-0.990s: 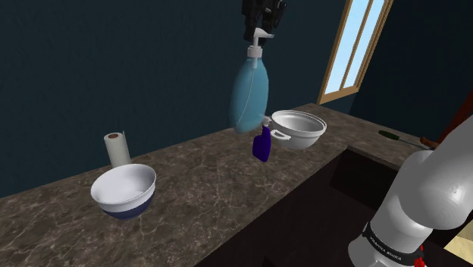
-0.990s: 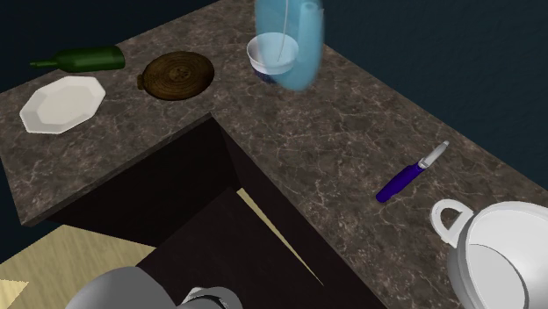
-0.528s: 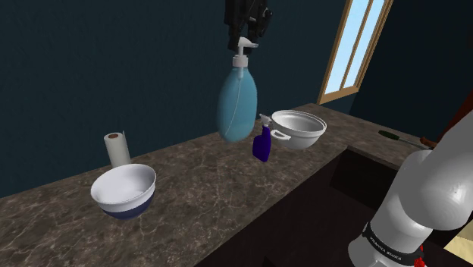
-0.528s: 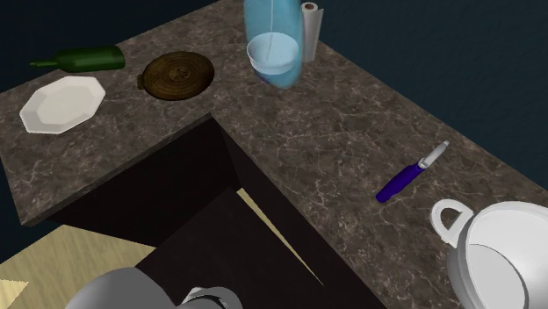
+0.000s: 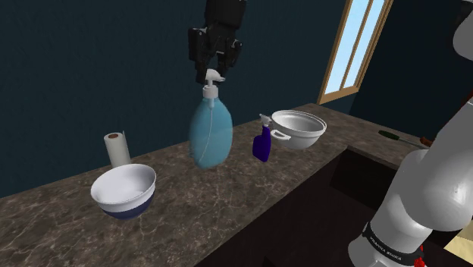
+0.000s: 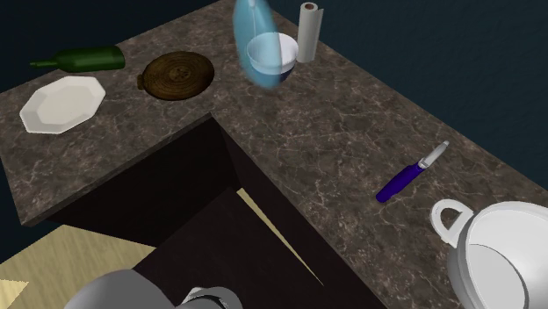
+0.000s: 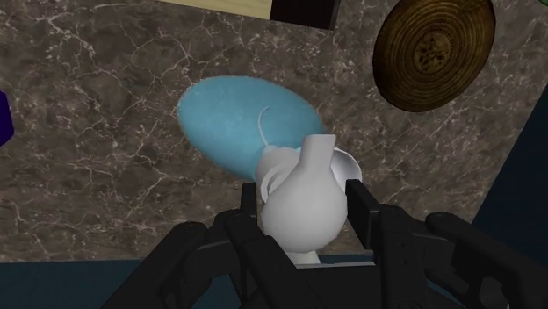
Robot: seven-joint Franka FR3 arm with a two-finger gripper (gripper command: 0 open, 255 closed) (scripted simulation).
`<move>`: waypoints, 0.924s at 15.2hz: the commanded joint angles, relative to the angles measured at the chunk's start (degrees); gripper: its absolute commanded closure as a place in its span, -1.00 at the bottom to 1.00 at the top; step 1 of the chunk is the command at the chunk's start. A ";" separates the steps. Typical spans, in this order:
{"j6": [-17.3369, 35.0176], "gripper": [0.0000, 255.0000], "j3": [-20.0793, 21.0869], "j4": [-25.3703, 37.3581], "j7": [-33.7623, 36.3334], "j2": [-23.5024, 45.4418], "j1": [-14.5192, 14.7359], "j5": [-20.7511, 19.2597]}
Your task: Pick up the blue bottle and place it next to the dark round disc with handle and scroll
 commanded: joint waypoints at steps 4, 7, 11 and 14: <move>6.47 1.00 3.70 -1.10 5.47 5.35 2.05 -3.07; 9.76 1.00 5.48 -0.68 8.87 9.46 3.54 -5.70; 13.44 1.00 7.13 1.09 13.59 15.80 6.14 -10.01; 15.68 1.00 7.72 3.53 17.30 21.38 8.76 -13.85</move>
